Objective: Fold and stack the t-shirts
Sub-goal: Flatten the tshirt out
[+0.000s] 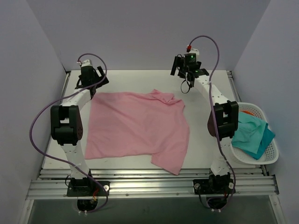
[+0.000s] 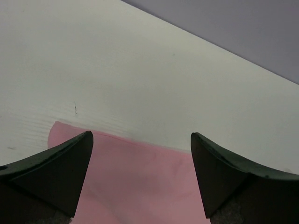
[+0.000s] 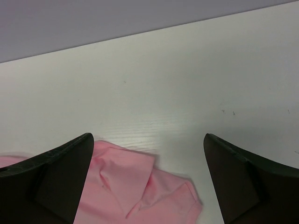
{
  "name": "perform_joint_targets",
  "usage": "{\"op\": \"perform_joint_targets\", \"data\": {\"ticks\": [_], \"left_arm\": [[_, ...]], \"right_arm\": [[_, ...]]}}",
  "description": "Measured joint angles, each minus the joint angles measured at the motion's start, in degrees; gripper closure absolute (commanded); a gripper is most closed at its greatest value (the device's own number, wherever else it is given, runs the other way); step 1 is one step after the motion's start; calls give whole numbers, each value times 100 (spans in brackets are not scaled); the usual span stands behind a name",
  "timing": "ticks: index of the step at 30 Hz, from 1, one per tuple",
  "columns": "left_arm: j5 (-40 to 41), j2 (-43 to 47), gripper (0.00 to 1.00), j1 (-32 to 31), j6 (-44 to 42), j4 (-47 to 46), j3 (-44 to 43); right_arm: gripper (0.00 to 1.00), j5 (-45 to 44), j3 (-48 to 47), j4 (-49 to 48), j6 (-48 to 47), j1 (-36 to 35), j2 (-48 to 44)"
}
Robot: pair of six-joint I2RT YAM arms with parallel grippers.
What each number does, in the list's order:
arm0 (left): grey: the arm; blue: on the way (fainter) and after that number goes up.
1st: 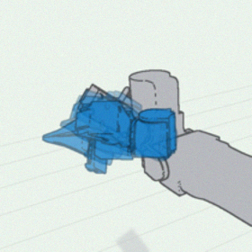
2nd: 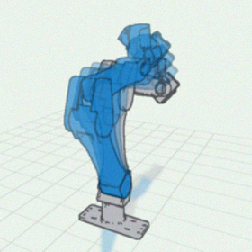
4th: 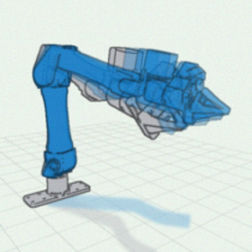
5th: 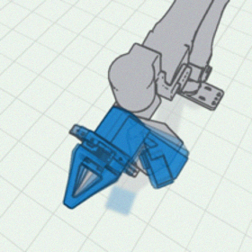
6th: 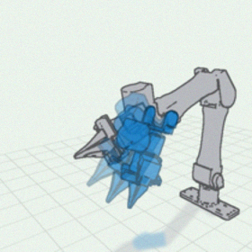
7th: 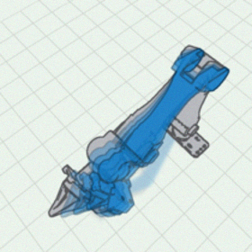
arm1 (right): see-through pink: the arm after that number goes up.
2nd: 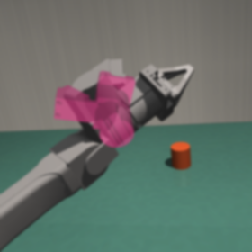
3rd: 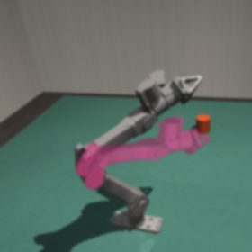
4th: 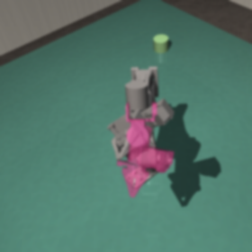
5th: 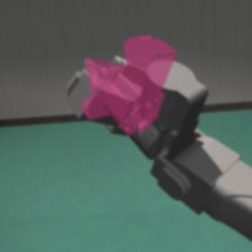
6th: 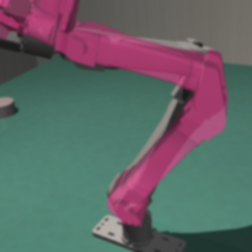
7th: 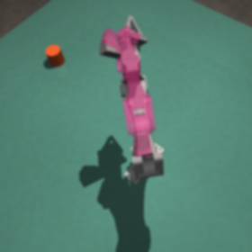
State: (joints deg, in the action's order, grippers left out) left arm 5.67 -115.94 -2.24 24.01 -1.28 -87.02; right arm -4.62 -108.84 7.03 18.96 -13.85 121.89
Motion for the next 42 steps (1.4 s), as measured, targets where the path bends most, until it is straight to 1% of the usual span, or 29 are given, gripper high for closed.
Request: {"op": "perform_joint_targets", "data": {"ticks": [2, 4, 8, 10, 13, 16, 18, 23, 29, 37, 42], "left_arm": [[-140, 127, 6, 9, 74, -50, 20], [-181, 415, 6, 9, 127, -125, 205], [-107, 1355, 6, 9, 192, -199, 872], [-33, 1906, 6, 9, 234, -236, 1182], [76, 2640, 6, 9, 256, -319, 1537], [197, 3340, 6, -9, 249, -525, 2048], [225, 3585, 6, -24, 232, -597, 2297], [225, 3630, 6, -39, 203, -612, 2527], [190, 3421, 6, -39, 195, -660, 2559], [151, 3320, 6, -39, 195, -809, 2680], [149, 3307, 6, -39, 192, -883, 2750]], "right_arm": [[0, 0, 90, -9, -11, -2, -205], [0, 28, 415, -136, 0, -7, -535], [0, 315, 1248, -479, 179, -7, -1178], [0, 470, 1521, -706, 282, -9, -1283], [0, 638, 1759, -955, 422, -11, -1154], [0, 776, 1849, -1117, 527, -13, -789], [0, 841, 1893, -1241, 570, -17, -483], [0, 944, 1958, -1294, 671, -55, 151], [1, 955, 1967, -1425, 702, -96, 245], [7, 957, 1967, -1611, 807, -199, 269], [14, 960, 1969, -1685, 848, -284, 367]]}}
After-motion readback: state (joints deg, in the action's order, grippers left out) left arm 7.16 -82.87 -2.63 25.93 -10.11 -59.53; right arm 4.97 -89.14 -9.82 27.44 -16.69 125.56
